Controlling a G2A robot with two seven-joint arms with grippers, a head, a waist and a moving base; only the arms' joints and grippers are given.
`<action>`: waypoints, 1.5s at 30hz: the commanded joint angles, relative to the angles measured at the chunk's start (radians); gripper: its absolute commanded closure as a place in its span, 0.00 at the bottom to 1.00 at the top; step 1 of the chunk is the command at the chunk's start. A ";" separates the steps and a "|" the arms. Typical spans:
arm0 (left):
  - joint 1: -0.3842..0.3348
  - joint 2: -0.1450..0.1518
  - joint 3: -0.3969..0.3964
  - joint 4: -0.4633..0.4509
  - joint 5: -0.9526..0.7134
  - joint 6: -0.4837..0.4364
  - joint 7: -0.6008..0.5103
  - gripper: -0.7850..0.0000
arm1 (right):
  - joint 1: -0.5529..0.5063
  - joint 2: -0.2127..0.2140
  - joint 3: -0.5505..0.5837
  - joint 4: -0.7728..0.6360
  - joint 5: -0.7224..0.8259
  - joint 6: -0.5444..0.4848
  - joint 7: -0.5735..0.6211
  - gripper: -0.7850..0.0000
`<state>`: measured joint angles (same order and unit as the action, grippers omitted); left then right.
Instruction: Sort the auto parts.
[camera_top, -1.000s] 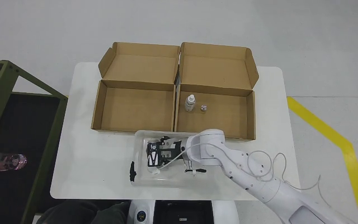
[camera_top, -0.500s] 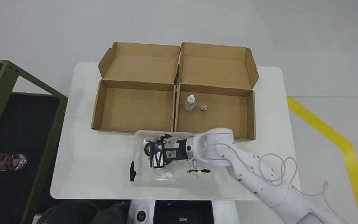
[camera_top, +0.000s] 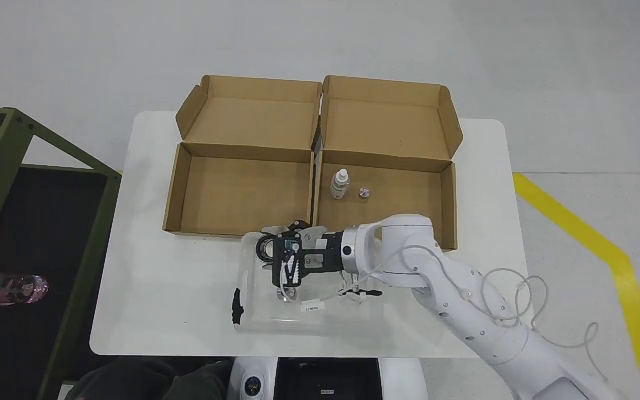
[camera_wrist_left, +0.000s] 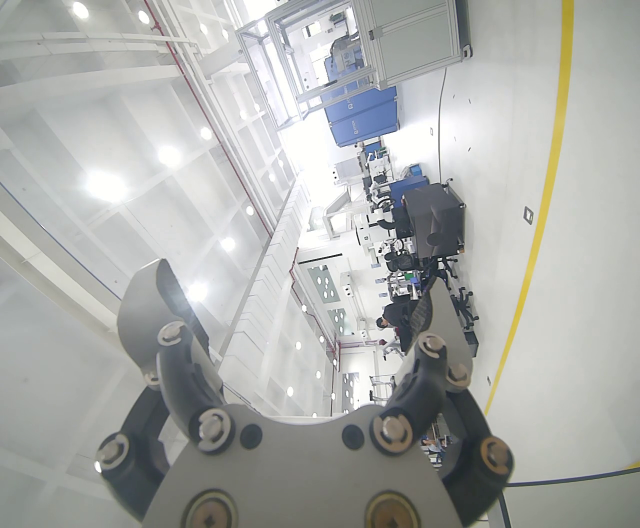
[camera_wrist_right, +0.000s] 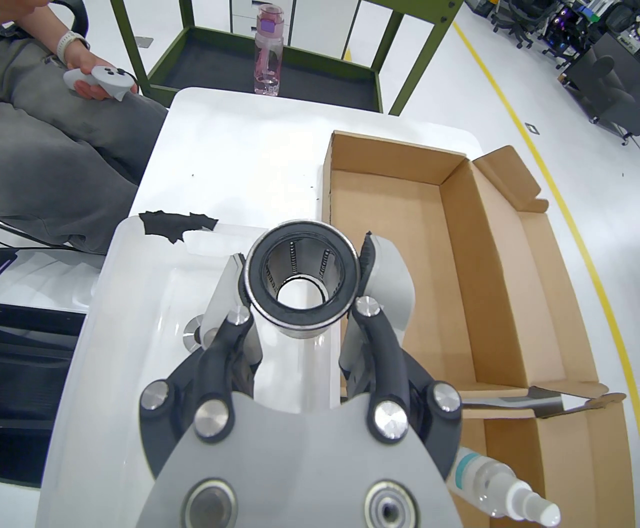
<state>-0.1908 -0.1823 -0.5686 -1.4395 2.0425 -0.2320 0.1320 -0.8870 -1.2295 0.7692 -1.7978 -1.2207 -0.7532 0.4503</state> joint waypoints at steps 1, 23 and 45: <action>0.000 0.000 0.000 0.000 0.000 0.000 0.000 0.00 | 0.010 -0.002 0.003 0.006 0.000 0.007 -0.003 1.00; 0.000 0.000 0.000 0.000 0.000 0.000 0.000 0.00 | 0.223 -0.071 -0.034 0.297 0.041 0.117 -0.049 1.00; 0.000 0.000 0.000 0.000 0.000 0.000 0.000 0.00 | 0.375 -0.169 -0.140 0.609 0.059 0.165 -0.106 1.00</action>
<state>-0.1908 -0.1823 -0.5686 -1.4395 2.0425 -0.2320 0.1320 -0.5155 -1.3940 0.6341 -1.2016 -1.1617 -0.5895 0.3468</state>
